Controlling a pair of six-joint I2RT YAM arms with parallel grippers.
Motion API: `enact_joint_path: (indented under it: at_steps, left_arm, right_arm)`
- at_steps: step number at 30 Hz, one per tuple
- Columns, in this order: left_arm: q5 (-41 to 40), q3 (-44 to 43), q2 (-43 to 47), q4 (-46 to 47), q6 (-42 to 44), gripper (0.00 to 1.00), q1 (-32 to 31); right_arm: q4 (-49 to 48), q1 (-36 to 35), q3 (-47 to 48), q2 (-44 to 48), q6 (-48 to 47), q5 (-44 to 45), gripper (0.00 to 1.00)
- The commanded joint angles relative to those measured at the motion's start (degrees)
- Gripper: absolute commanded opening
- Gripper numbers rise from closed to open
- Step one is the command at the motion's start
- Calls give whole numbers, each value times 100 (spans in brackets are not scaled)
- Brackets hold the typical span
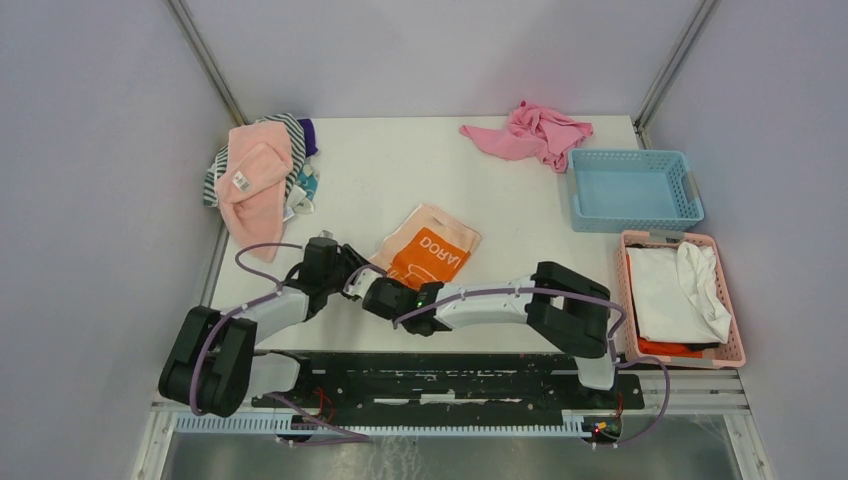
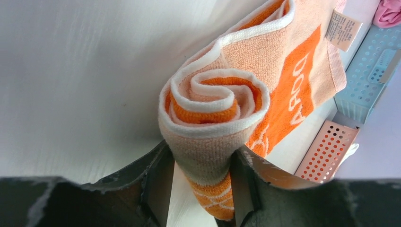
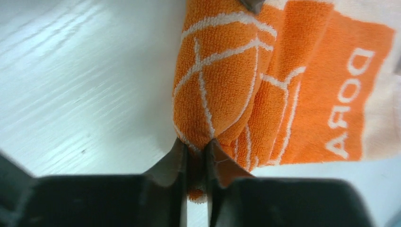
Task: Roll the towels
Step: Roll the towel at the center of the board.
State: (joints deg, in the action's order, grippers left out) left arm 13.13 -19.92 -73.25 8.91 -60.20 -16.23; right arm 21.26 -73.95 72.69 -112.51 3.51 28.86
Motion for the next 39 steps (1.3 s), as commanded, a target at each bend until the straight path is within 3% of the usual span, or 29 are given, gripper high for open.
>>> enact_joint_path:
  at_steps: [1, 3, 5, 9, 17, 21, 29, 33, 39]
  left_arm:
    - [-322, 37, 565, -675, 128, 56, -23]
    - [-439, 24, 852, -893, 110, 63, -14]
    - [-493, 15, 1090, -1061, 73, 70, -12]
    - [-464, 25, 1584, -1360, -24, 80, 1]
    - [-270, 204, 2468, -1698, -224, 84, -11]
    - [-118, 247, 2395, -1589, -238, 84, -12]
    - [-29, 142, 1401, -978, -92, 80, -13]
    - [-58, 103, 841, -650, 6, 71, -27]
    - [-349, 173, 367, -504, 54, 62, -155]
  right_arm:
    - [-216, 417, -519, 585, 384, -2238, 8]
    - [-613, 704, -798, 884, 623, -3265, 1]
    - [-911, 993, -971, 1045, 828, -4404, 1]
    - [-1754, 1529, -1352, 1205, 1529, -5886, 1]
    - [-4477, 2337, -2168, 609, 3763, -7659, 0]
    - [-5552, 2549, -2513, 31, 4688, -7924, 1]
    - [-6088, 2824, -2832, -632, 5238, -7957, 1]
    - [-5236, 2849, -2812, -496, 4794, -7703, 6]
    - [-3121, 2778, -2572, 575, 3479, -6633, 36]
